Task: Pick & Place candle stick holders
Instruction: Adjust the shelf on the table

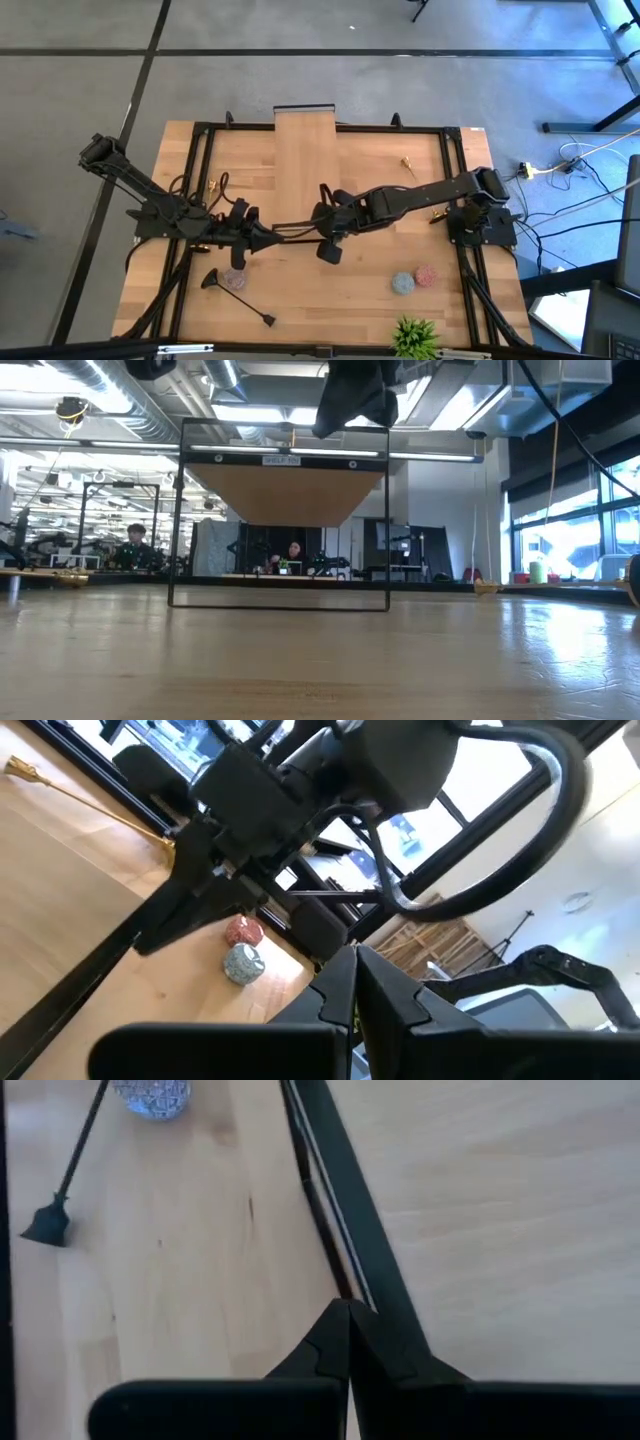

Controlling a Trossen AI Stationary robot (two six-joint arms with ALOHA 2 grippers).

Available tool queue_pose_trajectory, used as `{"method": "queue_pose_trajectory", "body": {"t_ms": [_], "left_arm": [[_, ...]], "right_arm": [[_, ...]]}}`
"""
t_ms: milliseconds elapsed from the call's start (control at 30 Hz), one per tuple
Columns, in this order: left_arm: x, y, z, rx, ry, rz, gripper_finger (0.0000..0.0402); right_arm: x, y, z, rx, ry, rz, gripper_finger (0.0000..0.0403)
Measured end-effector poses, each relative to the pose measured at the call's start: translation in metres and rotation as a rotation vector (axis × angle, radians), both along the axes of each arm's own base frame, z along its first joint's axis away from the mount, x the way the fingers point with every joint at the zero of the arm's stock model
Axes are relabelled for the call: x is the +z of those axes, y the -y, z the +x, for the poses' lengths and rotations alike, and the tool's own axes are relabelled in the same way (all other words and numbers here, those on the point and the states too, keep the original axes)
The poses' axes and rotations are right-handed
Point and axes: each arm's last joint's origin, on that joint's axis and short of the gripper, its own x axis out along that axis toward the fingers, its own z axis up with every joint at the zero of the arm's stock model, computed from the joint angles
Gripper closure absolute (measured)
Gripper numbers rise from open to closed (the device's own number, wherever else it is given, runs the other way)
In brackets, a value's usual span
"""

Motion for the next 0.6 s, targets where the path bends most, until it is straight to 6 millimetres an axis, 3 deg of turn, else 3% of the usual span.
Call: {"method": "queue_pose_trajectory", "body": {"t_ms": [267,600], "left_arm": [[0.002,-0.005,-0.003,0.120,-0.001,-0.008,0.0396],[-0.004,-0.039,-0.031,0.432,-0.135,-0.098,0.0396]], "right_arm": [[0.005,-0.011,0.004,0.064,0.056,0.183,0.0388],[0.050,-0.023,0.010,0.044,0.230,0.223,0.0270]]}}
